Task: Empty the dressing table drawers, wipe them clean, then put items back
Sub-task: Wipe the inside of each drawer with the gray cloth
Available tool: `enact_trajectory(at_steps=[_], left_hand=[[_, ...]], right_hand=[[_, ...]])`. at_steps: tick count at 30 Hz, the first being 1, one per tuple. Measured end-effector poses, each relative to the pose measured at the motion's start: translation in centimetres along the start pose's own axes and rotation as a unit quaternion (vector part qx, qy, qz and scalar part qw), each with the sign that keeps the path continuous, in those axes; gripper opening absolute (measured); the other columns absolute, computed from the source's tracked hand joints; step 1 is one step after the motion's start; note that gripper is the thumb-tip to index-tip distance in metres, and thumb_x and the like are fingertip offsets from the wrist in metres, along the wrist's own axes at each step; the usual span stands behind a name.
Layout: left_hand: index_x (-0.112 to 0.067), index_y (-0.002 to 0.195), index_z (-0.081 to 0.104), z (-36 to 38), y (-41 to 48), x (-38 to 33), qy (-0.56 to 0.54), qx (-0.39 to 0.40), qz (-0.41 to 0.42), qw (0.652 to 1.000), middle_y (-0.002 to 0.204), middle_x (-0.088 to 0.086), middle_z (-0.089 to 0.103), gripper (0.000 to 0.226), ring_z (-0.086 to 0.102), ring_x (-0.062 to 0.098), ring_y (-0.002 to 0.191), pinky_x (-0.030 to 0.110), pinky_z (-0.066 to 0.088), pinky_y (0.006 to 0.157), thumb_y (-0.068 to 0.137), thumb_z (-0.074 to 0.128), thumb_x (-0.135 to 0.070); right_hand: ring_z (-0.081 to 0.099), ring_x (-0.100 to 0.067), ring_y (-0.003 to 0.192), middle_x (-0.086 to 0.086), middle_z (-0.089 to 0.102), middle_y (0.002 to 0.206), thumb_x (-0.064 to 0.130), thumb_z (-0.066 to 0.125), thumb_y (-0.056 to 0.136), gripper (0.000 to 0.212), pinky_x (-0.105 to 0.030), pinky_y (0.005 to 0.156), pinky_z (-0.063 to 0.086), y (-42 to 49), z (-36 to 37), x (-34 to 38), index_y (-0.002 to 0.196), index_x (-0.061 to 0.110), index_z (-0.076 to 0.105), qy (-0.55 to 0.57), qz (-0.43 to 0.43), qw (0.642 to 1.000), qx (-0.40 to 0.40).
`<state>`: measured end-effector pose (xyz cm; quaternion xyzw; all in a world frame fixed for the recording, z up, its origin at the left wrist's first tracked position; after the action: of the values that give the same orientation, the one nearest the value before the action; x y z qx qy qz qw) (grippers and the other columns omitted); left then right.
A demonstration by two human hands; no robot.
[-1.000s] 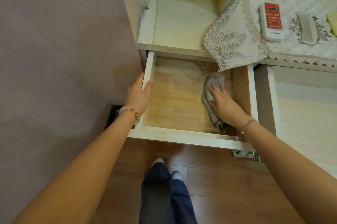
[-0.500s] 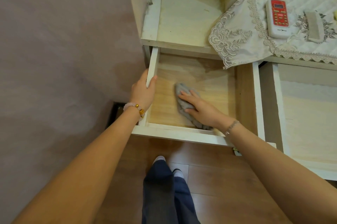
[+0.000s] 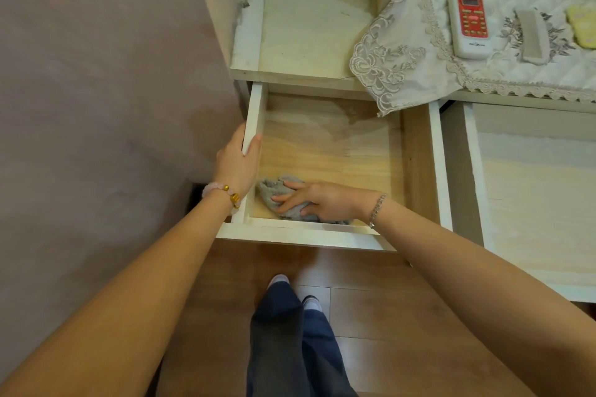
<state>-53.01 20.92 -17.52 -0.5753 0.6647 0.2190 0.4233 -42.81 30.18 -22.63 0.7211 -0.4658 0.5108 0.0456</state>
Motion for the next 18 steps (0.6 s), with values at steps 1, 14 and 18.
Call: enact_trajectory(at_steps=[1, 14, 18], left_hand=[[-0.021, 0.135, 0.043, 0.0, 0.0, 0.0, 0.000, 0.001, 0.000, 1.000, 0.108, -0.003, 0.055, 0.037, 0.051, 0.011, 0.091, 0.023, 0.039, 0.073, 0.100, 0.036, -0.032], [-0.024, 0.138, 0.040, 0.3, -0.1, 0.2, -0.018, 0.008, -0.013, 1.000, 0.112, -0.006, 0.052, 0.038, 0.047, 0.010, 0.096, 0.024, 0.037, 0.078, 0.101, 0.035, -0.031], [-0.023, 0.139, 0.040, 0.3, 0.1, 0.5, -0.024, 0.008, -0.014, 1.000, 0.120, -0.002, 0.053, 0.040, 0.047, 0.011, 0.101, 0.025, 0.038, 0.081, 0.100, 0.035, -0.031]], right_hand=[[0.004, 0.001, 0.138, 0.003, 0.038, 0.147, -0.006, 0.053, 0.088, 0.047, -0.020, 0.115, 0.011, -0.7, -0.2, -0.5, 0.128, 0.017, 0.055, 0.003, 0.005, 1.000, -0.007], [0.020, -0.025, 0.142, 0.007, 0.030, 0.148, -0.003, 0.045, 0.093, 0.049, -0.037, 0.115, 0.023, -10.3, -4.9, -8.5, 0.135, 0.021, 0.046, -0.039, 0.184, 0.962, -0.198], [0.023, -0.025, 0.141, 0.000, 0.024, 0.154, 0.009, 0.040, 0.098, 0.046, -0.030, 0.111, 0.023, -11.3, -7.5, -9.7, 0.143, 0.021, 0.036, -0.022, 0.260, 0.910, -0.322]])
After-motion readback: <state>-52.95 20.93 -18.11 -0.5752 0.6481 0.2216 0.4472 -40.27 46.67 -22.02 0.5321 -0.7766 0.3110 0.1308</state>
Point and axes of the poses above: each hand's wrist, its own y-axis towards the middle knuckle, its own z-axis out of the palm, x = y × z, the point moved 10 cm from there along y, towards the middle knuckle
